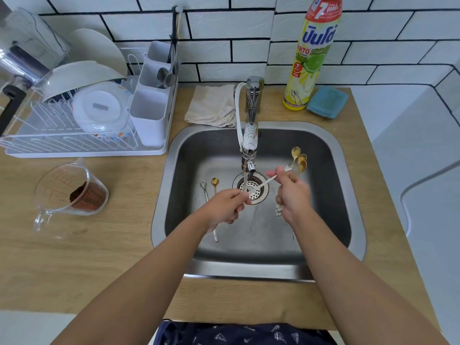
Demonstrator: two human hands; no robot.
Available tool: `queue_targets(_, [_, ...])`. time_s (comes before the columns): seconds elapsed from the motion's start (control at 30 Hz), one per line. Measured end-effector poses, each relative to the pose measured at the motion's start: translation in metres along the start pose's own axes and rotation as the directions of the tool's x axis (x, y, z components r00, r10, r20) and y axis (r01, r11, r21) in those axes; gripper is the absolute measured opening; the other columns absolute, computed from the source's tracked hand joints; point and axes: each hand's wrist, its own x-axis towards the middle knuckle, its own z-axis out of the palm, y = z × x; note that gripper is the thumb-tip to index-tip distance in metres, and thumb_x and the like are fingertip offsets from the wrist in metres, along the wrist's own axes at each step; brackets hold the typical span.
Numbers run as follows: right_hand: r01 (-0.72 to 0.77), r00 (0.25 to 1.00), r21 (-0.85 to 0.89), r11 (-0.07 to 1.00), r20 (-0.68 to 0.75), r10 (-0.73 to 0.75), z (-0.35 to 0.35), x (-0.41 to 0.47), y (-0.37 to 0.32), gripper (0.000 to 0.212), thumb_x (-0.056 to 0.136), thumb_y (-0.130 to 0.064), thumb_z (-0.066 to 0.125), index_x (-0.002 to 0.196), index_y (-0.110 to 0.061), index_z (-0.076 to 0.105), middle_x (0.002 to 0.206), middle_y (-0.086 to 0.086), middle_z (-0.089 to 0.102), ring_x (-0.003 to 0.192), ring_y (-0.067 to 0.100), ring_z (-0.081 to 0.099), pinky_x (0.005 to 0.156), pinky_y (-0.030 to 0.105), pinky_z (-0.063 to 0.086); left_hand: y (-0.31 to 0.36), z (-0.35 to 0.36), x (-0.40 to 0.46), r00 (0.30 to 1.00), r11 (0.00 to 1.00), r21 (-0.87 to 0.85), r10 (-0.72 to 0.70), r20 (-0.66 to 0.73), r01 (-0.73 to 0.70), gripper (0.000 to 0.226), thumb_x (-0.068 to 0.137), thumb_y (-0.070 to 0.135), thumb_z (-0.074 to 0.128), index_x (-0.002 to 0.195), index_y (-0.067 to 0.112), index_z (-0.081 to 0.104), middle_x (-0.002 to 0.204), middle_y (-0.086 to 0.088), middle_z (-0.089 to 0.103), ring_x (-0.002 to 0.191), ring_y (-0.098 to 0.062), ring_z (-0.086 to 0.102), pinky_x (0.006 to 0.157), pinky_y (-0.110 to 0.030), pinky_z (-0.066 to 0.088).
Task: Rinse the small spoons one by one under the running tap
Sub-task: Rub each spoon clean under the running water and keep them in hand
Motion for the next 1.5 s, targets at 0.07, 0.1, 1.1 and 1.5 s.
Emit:
queue_targets(0.07, [-0.016, 1.000, 0.007, 1.000, -0.003, 0.016, 0.000, -0.002, 0.004, 0.028, 0.102, -0.029, 0.063, 0.084, -0.014, 0.078, 0.060, -0.004, 0.064, 0.034, 0.004, 0.024, 0.036, 0.021, 0.022, 0.005, 0.004, 0.002, 0.997, 0.999, -0.050, -0.005, -0.073, 0.001, 0.034, 0.101, 0.040, 0.053, 0.086, 0.012, 0.066, 0.058, 0.006, 0.042, 0.044, -0.008, 0.030, 0.042, -0.022, 0.024])
queue_targets(0.1, [-0.024, 1.000, 0.010, 1.000, 0.001, 0.024, 0.001, -0.003, 0.006, 0.029, 0.102, -0.030, 0.063, 0.083, -0.014, 0.079, 0.059, -0.002, 0.062, 0.034, 0.005, 0.025, 0.036, 0.022, 0.022, 0.008, 0.005, 0.003, 0.990, 1.000, -0.017, 0.006, -0.138, -0.008, 0.040, 0.098, 0.046, 0.057, 0.081, 0.012, 0.067, 0.054, 0.007, 0.042, 0.042, -0.008, 0.030, 0.041, -0.021, 0.025])
queue_targets(1.1, [-0.058, 0.996, 0.116, 0.992, -0.053, 0.065, 0.017, -0.010, 0.010, 0.022, 0.102, -0.023, 0.065, 0.096, -0.004, 0.073, 0.069, -0.003, 0.075, 0.030, 0.001, 0.041, 0.033, 0.016, 0.032, 0.003, 0.015, 0.014, 0.945, 0.994, -0.044, 0.078, -0.318, -0.097, 0.042, 0.087, 0.053, 0.070, 0.069, 0.015, 0.069, 0.046, 0.003, 0.055, 0.038, -0.010, 0.042, 0.042, -0.021, 0.035])
queue_targets(1.5, [-0.159, 0.950, -0.092, 0.983, 0.256, 0.177, 0.024, -0.020, 0.023, 0.011, 0.093, -0.023, 0.075, 0.085, -0.018, 0.079, 0.097, 0.026, 0.073, 0.039, 0.006, 0.022, 0.038, 0.022, 0.020, -0.020, -0.008, -0.011, 0.982, 0.981, 0.132, 0.159, -0.100, -0.145, 0.026, 0.107, 0.030, 0.042, 0.092, 0.020, 0.062, 0.061, 0.013, 0.052, 0.044, -0.005, 0.037, 0.042, -0.021, 0.029])
